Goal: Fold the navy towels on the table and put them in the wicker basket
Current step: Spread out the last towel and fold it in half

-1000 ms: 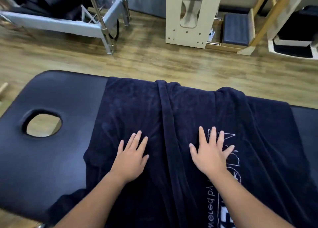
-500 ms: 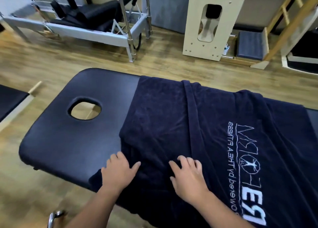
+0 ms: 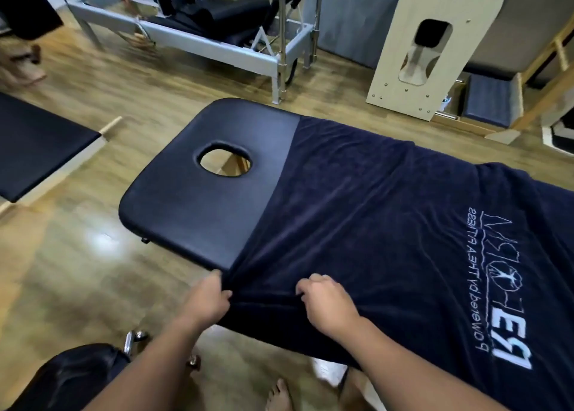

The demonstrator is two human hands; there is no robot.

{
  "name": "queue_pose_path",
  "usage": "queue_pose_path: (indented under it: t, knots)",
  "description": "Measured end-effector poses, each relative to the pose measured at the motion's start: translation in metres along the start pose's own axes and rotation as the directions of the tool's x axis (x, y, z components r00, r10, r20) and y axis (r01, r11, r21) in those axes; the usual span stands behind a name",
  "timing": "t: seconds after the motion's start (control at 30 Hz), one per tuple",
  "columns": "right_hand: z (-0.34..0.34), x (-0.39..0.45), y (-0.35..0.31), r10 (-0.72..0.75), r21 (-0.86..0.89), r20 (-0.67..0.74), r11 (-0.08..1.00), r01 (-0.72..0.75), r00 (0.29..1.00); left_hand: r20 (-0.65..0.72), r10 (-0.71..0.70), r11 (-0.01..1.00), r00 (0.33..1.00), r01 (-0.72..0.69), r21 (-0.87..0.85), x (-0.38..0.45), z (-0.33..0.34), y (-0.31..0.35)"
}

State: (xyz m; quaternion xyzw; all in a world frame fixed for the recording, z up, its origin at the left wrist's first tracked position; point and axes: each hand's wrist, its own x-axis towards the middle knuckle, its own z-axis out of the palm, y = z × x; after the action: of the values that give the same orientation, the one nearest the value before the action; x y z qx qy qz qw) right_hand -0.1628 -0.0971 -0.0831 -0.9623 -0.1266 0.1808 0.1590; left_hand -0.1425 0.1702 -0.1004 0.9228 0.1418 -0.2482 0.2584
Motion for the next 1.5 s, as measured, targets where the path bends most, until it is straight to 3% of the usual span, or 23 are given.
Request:
queue_pose_path:
  t: [0.07,0.13,0.2,0.27,0.33,0.37,0.43,0.53,0.6,0.63,0.73,0.8,0.9,0.97,1.17,1.3,1.43,1.5]
  knots:
    - [0.007,-0.002,-0.019,-0.135,0.048,0.067,0.990,0.132,0.989,-0.013,-0.045,0.973,0.999,0.046,0.228,-0.008,-0.014,-0.023]
    - [0.012,-0.008,-0.030,-0.144,0.094,0.068,0.986,0.137,0.987,-0.034,-0.045,0.927,0.998,0.055,0.371,-0.018,-0.020,-0.026]
    - [0.011,-0.016,-0.029,-0.054,0.120,-0.011,0.991,0.055,0.998,-0.095,0.017,0.921,0.995,0.021,0.388,-0.023,-0.016,-0.017]
    - [0.007,-0.025,-0.019,0.055,0.077,-0.103,0.996,-0.047,0.993,-0.185,0.223,0.927,0.957,-0.150,0.343,-0.023,-0.004,0.000]
    - [0.003,-0.036,-0.005,0.219,0.018,-0.121,0.976,-0.219,0.968,-0.141,0.436,0.842,0.889,-0.347,0.414,-0.023,0.010,0.025]
    - [0.003,-0.042,0.002,0.317,0.008,-0.095,0.948,-0.318,0.944,-0.065,0.467,0.806,0.882,-0.394,0.441,-0.024,0.017,0.038]
    - [0.006,-0.055,0.015,0.420,0.003,-0.028,0.907,-0.420,0.907,0.056,0.363,0.813,0.930,-0.346,0.468,-0.022,0.026,0.059]
    - [0.011,-0.078,0.033,0.336,-0.082,0.040,0.940,-0.332,0.941,0.113,0.169,0.810,0.979,-0.203,0.549,-0.019,0.040,0.082]
    - [0.010,-0.091,0.047,0.307,-0.067,0.011,0.950,-0.305,0.952,0.069,0.155,0.770,0.985,-0.165,0.616,-0.020,0.045,0.101]
    - [0.008,-0.098,0.057,0.339,-0.028,-0.024,0.940,-0.339,0.941,0.050,0.214,0.743,0.976,-0.196,0.640,-0.021,0.049,0.113]
    - [0.001,-0.119,0.088,0.543,0.115,-0.088,0.838,-0.533,0.835,0.237,0.390,0.667,0.890,-0.450,0.594,-0.029,0.069,0.154]
    - [-0.003,-0.136,0.115,0.646,0.171,-0.088,0.759,-0.628,0.758,0.359,0.380,0.661,0.852,-0.522,0.539,-0.036,0.088,0.183]
    - [-0.011,-0.170,0.160,0.752,0.229,-0.130,0.656,-0.719,0.646,0.443,0.435,0.526,0.784,-0.621,0.582,-0.051,0.129,0.227]
    - [-0.015,-0.191,0.190,0.797,0.250,-0.157,0.604,-0.757,0.584,0.492,0.435,0.509,0.754,-0.657,0.556,-0.062,0.155,0.255]
    - [-0.015,-0.257,0.279,0.933,0.423,-0.173,0.360,-0.831,0.316,0.510,0.444,0.465,0.737,-0.676,0.572,-0.087,0.224,0.340]
    - [-0.014,-0.282,0.319,0.983,0.539,-0.175,0.148,-0.829,0.061,0.494,0.398,0.481,0.773,-0.634,0.605,-0.092,0.250,0.369]
    - [-0.024,-0.290,0.342,0.991,0.565,-0.128,0.100,-0.819,0.033,0.475,0.397,0.493,0.785,-0.619,0.611,-0.091,0.251,0.371]
    - [-0.028,-0.297,0.351,0.996,0.614,-0.087,0.035,-0.789,-0.023,0.469,0.396,0.492,0.789,-0.614,0.618,-0.091,0.252,0.372]
